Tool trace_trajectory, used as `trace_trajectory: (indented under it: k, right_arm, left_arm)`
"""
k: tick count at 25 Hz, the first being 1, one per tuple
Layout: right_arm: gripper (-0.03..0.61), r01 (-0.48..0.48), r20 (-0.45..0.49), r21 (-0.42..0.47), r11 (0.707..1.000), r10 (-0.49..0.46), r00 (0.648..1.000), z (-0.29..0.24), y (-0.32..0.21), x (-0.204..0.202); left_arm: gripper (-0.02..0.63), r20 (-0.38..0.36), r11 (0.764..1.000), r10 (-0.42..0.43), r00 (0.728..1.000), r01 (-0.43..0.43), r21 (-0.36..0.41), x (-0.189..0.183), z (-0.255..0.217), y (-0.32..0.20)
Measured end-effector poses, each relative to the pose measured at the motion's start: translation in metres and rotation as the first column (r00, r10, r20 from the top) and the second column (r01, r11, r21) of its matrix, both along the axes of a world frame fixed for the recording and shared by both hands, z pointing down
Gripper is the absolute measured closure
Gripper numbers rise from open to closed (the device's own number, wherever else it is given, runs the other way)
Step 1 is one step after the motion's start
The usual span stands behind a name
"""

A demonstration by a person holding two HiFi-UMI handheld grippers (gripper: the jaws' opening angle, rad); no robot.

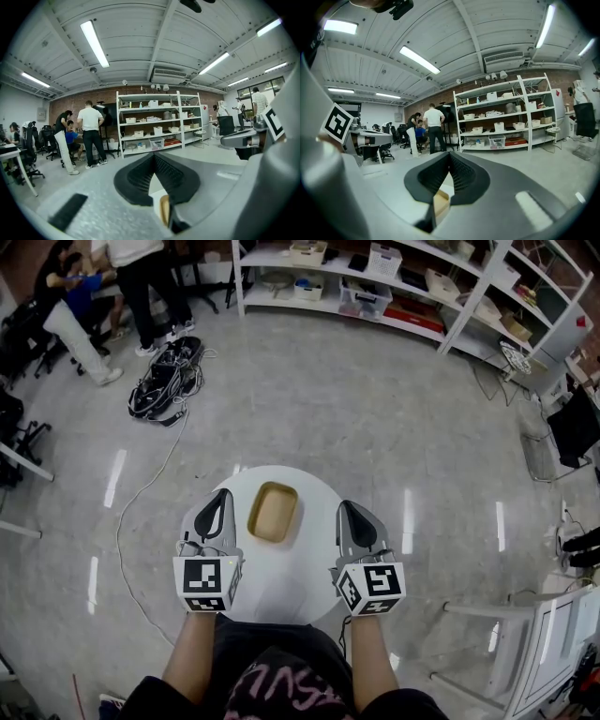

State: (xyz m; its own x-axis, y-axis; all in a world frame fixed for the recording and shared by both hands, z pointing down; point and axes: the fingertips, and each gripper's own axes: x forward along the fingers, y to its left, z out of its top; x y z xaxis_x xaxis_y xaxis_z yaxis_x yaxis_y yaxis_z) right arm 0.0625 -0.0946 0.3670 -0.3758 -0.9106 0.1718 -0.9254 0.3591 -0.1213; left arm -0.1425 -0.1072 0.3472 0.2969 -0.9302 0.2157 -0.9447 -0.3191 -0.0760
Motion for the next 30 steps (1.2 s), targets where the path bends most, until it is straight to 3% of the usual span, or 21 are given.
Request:
trace_trajectory:
  k: [17, 30]
  right_arm:
    - [0.571, 0.003, -0.043, 0.092, 0.996, 0.001, 0.999, -0.048, 0.004, 0.012]
    - [0.571, -0.009, -0.045, 0.107, 0.994, 0.014, 0.999, -0.051, 0.010, 0.017]
  left_arm:
    - [0.618, 0.029, 0.996, 0.025, 0.999, -0.028, 0.083, 0.000, -0.039, 0.011]
    - [0.618, 0.052, 0.994, 0.030, 0.998, -0.035, 0.106, 0.000, -0.045, 0.017]
